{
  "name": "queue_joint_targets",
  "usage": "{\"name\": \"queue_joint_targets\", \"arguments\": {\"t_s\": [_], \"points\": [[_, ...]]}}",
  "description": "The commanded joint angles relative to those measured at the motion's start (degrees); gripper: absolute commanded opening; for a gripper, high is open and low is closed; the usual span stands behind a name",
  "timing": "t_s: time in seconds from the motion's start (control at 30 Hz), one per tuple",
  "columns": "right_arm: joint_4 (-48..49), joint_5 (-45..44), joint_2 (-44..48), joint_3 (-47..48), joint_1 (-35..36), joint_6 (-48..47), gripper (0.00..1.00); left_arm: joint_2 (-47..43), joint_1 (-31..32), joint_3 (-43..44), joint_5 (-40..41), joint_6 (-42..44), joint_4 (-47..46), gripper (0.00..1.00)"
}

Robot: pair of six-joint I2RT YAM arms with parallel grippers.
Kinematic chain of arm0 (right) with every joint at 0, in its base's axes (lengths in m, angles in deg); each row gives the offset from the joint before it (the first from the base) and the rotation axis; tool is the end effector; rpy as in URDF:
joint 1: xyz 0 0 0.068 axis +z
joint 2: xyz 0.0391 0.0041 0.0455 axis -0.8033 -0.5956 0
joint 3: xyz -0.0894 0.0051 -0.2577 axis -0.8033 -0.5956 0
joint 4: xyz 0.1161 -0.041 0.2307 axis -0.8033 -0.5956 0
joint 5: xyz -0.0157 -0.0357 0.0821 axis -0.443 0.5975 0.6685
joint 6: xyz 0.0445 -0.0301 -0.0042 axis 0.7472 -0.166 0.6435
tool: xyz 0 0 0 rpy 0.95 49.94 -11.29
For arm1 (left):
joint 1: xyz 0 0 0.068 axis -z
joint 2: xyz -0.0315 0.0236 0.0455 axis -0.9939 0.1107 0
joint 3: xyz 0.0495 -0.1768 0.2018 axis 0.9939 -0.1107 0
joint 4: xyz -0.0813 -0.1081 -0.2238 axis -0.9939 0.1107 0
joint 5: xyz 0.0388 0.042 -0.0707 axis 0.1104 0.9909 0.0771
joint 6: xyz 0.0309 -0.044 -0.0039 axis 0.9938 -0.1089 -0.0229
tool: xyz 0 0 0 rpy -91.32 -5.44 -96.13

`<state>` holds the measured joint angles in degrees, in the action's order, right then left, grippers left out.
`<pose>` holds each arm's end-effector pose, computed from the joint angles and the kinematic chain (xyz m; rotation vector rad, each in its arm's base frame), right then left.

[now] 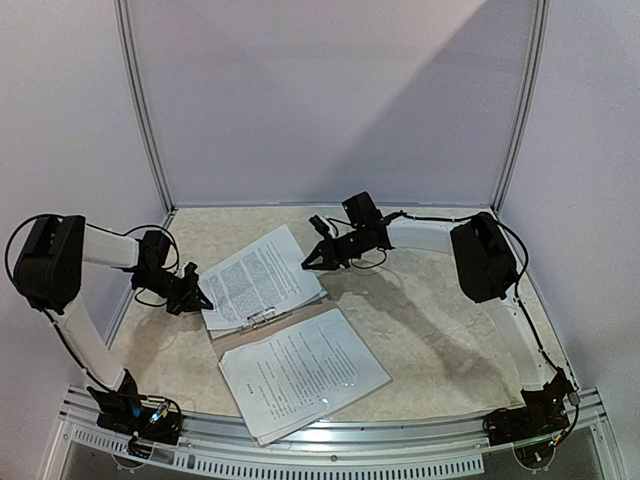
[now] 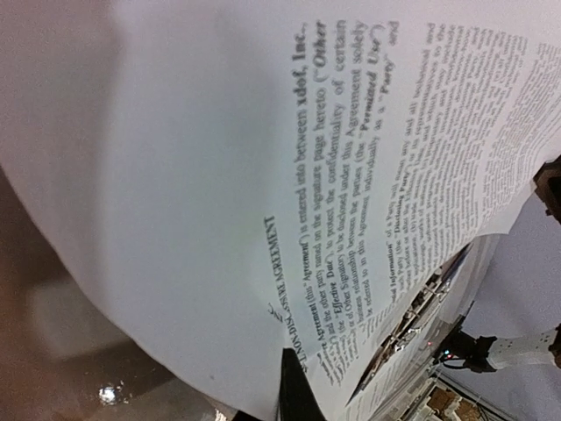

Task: Put the files into the folder
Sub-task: Place the file on the spring clip of the folder.

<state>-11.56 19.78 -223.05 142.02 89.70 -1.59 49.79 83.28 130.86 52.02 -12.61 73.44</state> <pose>0.4280 0.3476 0.1299 -0.6551 2.4501 1.5354 0.2887 -0.0194 0.1237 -0.4741 2.8591 -1.0004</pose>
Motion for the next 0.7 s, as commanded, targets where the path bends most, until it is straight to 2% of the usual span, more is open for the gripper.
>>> {"name": "queue_joint_targets", "arguments": {"t_s": [0.0, 0.53, 0.67], "points": [[-0.54, -1.85, -1.33, -0.02, -0.48, -1.43, 0.0, -0.55, 1.49, -0.89, 2.05, 0.55, 0.58, 0.03], [-0.09, -2.46, -0.11, -3.27, -0.3, -1.88, 0.0, -0.52, 1.59, -0.91, 3.19, 1.36, 1.1, 0.03], [0.25, -2.76, 0.13, -3.31, -0.38, -1.91, 0.0, -0.75, 1.59, -1.26, 3.27, 1.23, 0.92, 0.06]]}}
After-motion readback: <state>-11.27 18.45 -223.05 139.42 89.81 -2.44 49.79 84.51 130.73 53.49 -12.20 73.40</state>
